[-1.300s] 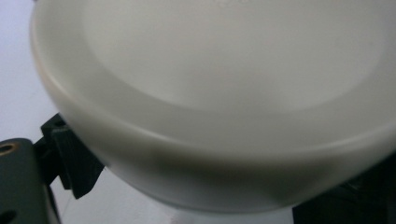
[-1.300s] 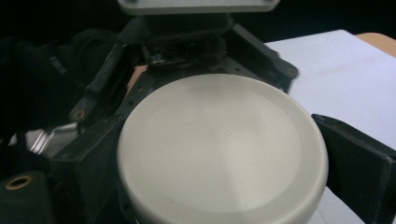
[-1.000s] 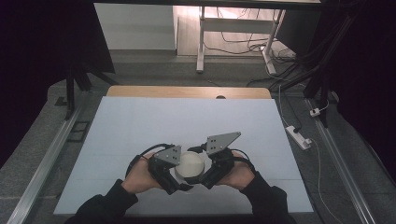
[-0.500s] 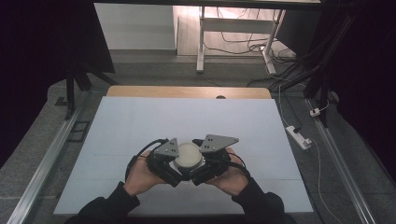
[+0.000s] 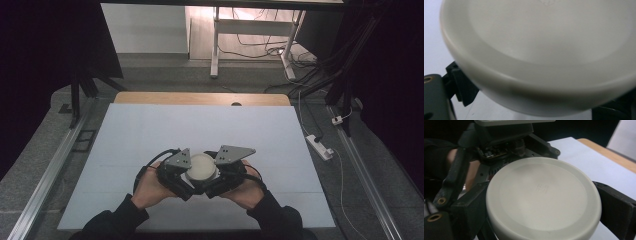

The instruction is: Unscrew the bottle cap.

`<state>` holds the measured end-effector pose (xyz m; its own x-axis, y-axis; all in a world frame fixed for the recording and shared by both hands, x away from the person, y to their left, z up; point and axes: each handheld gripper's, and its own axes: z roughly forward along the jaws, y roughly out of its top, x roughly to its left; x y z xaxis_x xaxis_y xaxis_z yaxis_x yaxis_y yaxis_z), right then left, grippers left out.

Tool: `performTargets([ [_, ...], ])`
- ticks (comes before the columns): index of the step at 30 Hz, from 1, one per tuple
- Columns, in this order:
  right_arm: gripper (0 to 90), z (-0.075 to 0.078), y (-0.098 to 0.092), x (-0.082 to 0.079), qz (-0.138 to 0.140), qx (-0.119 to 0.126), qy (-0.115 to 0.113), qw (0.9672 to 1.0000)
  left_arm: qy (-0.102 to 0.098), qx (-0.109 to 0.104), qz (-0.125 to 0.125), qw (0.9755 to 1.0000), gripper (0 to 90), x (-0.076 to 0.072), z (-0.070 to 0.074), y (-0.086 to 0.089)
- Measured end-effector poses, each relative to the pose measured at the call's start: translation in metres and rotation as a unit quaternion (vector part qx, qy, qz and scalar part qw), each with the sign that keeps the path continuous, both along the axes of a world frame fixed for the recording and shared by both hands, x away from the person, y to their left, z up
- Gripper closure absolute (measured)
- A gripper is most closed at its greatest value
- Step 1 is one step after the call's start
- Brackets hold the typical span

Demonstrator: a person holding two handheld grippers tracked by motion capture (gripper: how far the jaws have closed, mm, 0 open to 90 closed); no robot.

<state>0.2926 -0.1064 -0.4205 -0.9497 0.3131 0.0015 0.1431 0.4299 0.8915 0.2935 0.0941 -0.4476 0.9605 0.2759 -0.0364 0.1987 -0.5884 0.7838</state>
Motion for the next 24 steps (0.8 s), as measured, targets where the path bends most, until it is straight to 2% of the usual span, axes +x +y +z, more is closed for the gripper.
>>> performTargets([
  [1,7.2,0.0001,-0.0021,0.0023,0.017,0.005,0.011,0.9998,0.000,-0.001,-0.013,0.9999,7.7,-0.0001,0.0000,0.0007],
  [7,7.2,0.0006,-0.0053,0.0042,0.053,0.009,0.017,0.9984,0.001,0.000,-0.038,0.9993,7.7,-0.0005,-0.0013,0.0012],
  [14,7.2,0.0047,-0.0075,0.0038,0.050,0.010,0.010,0.9986,0.000,0.002,-0.037,0.9993,7.7,0.0002,-0.0032,0.0008],
  [24,7.2,0.0095,-0.0118,0.0037,0.039,0.013,0.005,0.9991,0.000,0.007,-0.018,0.9998,7.7,0.0048,-0.0061,0.0047],
])
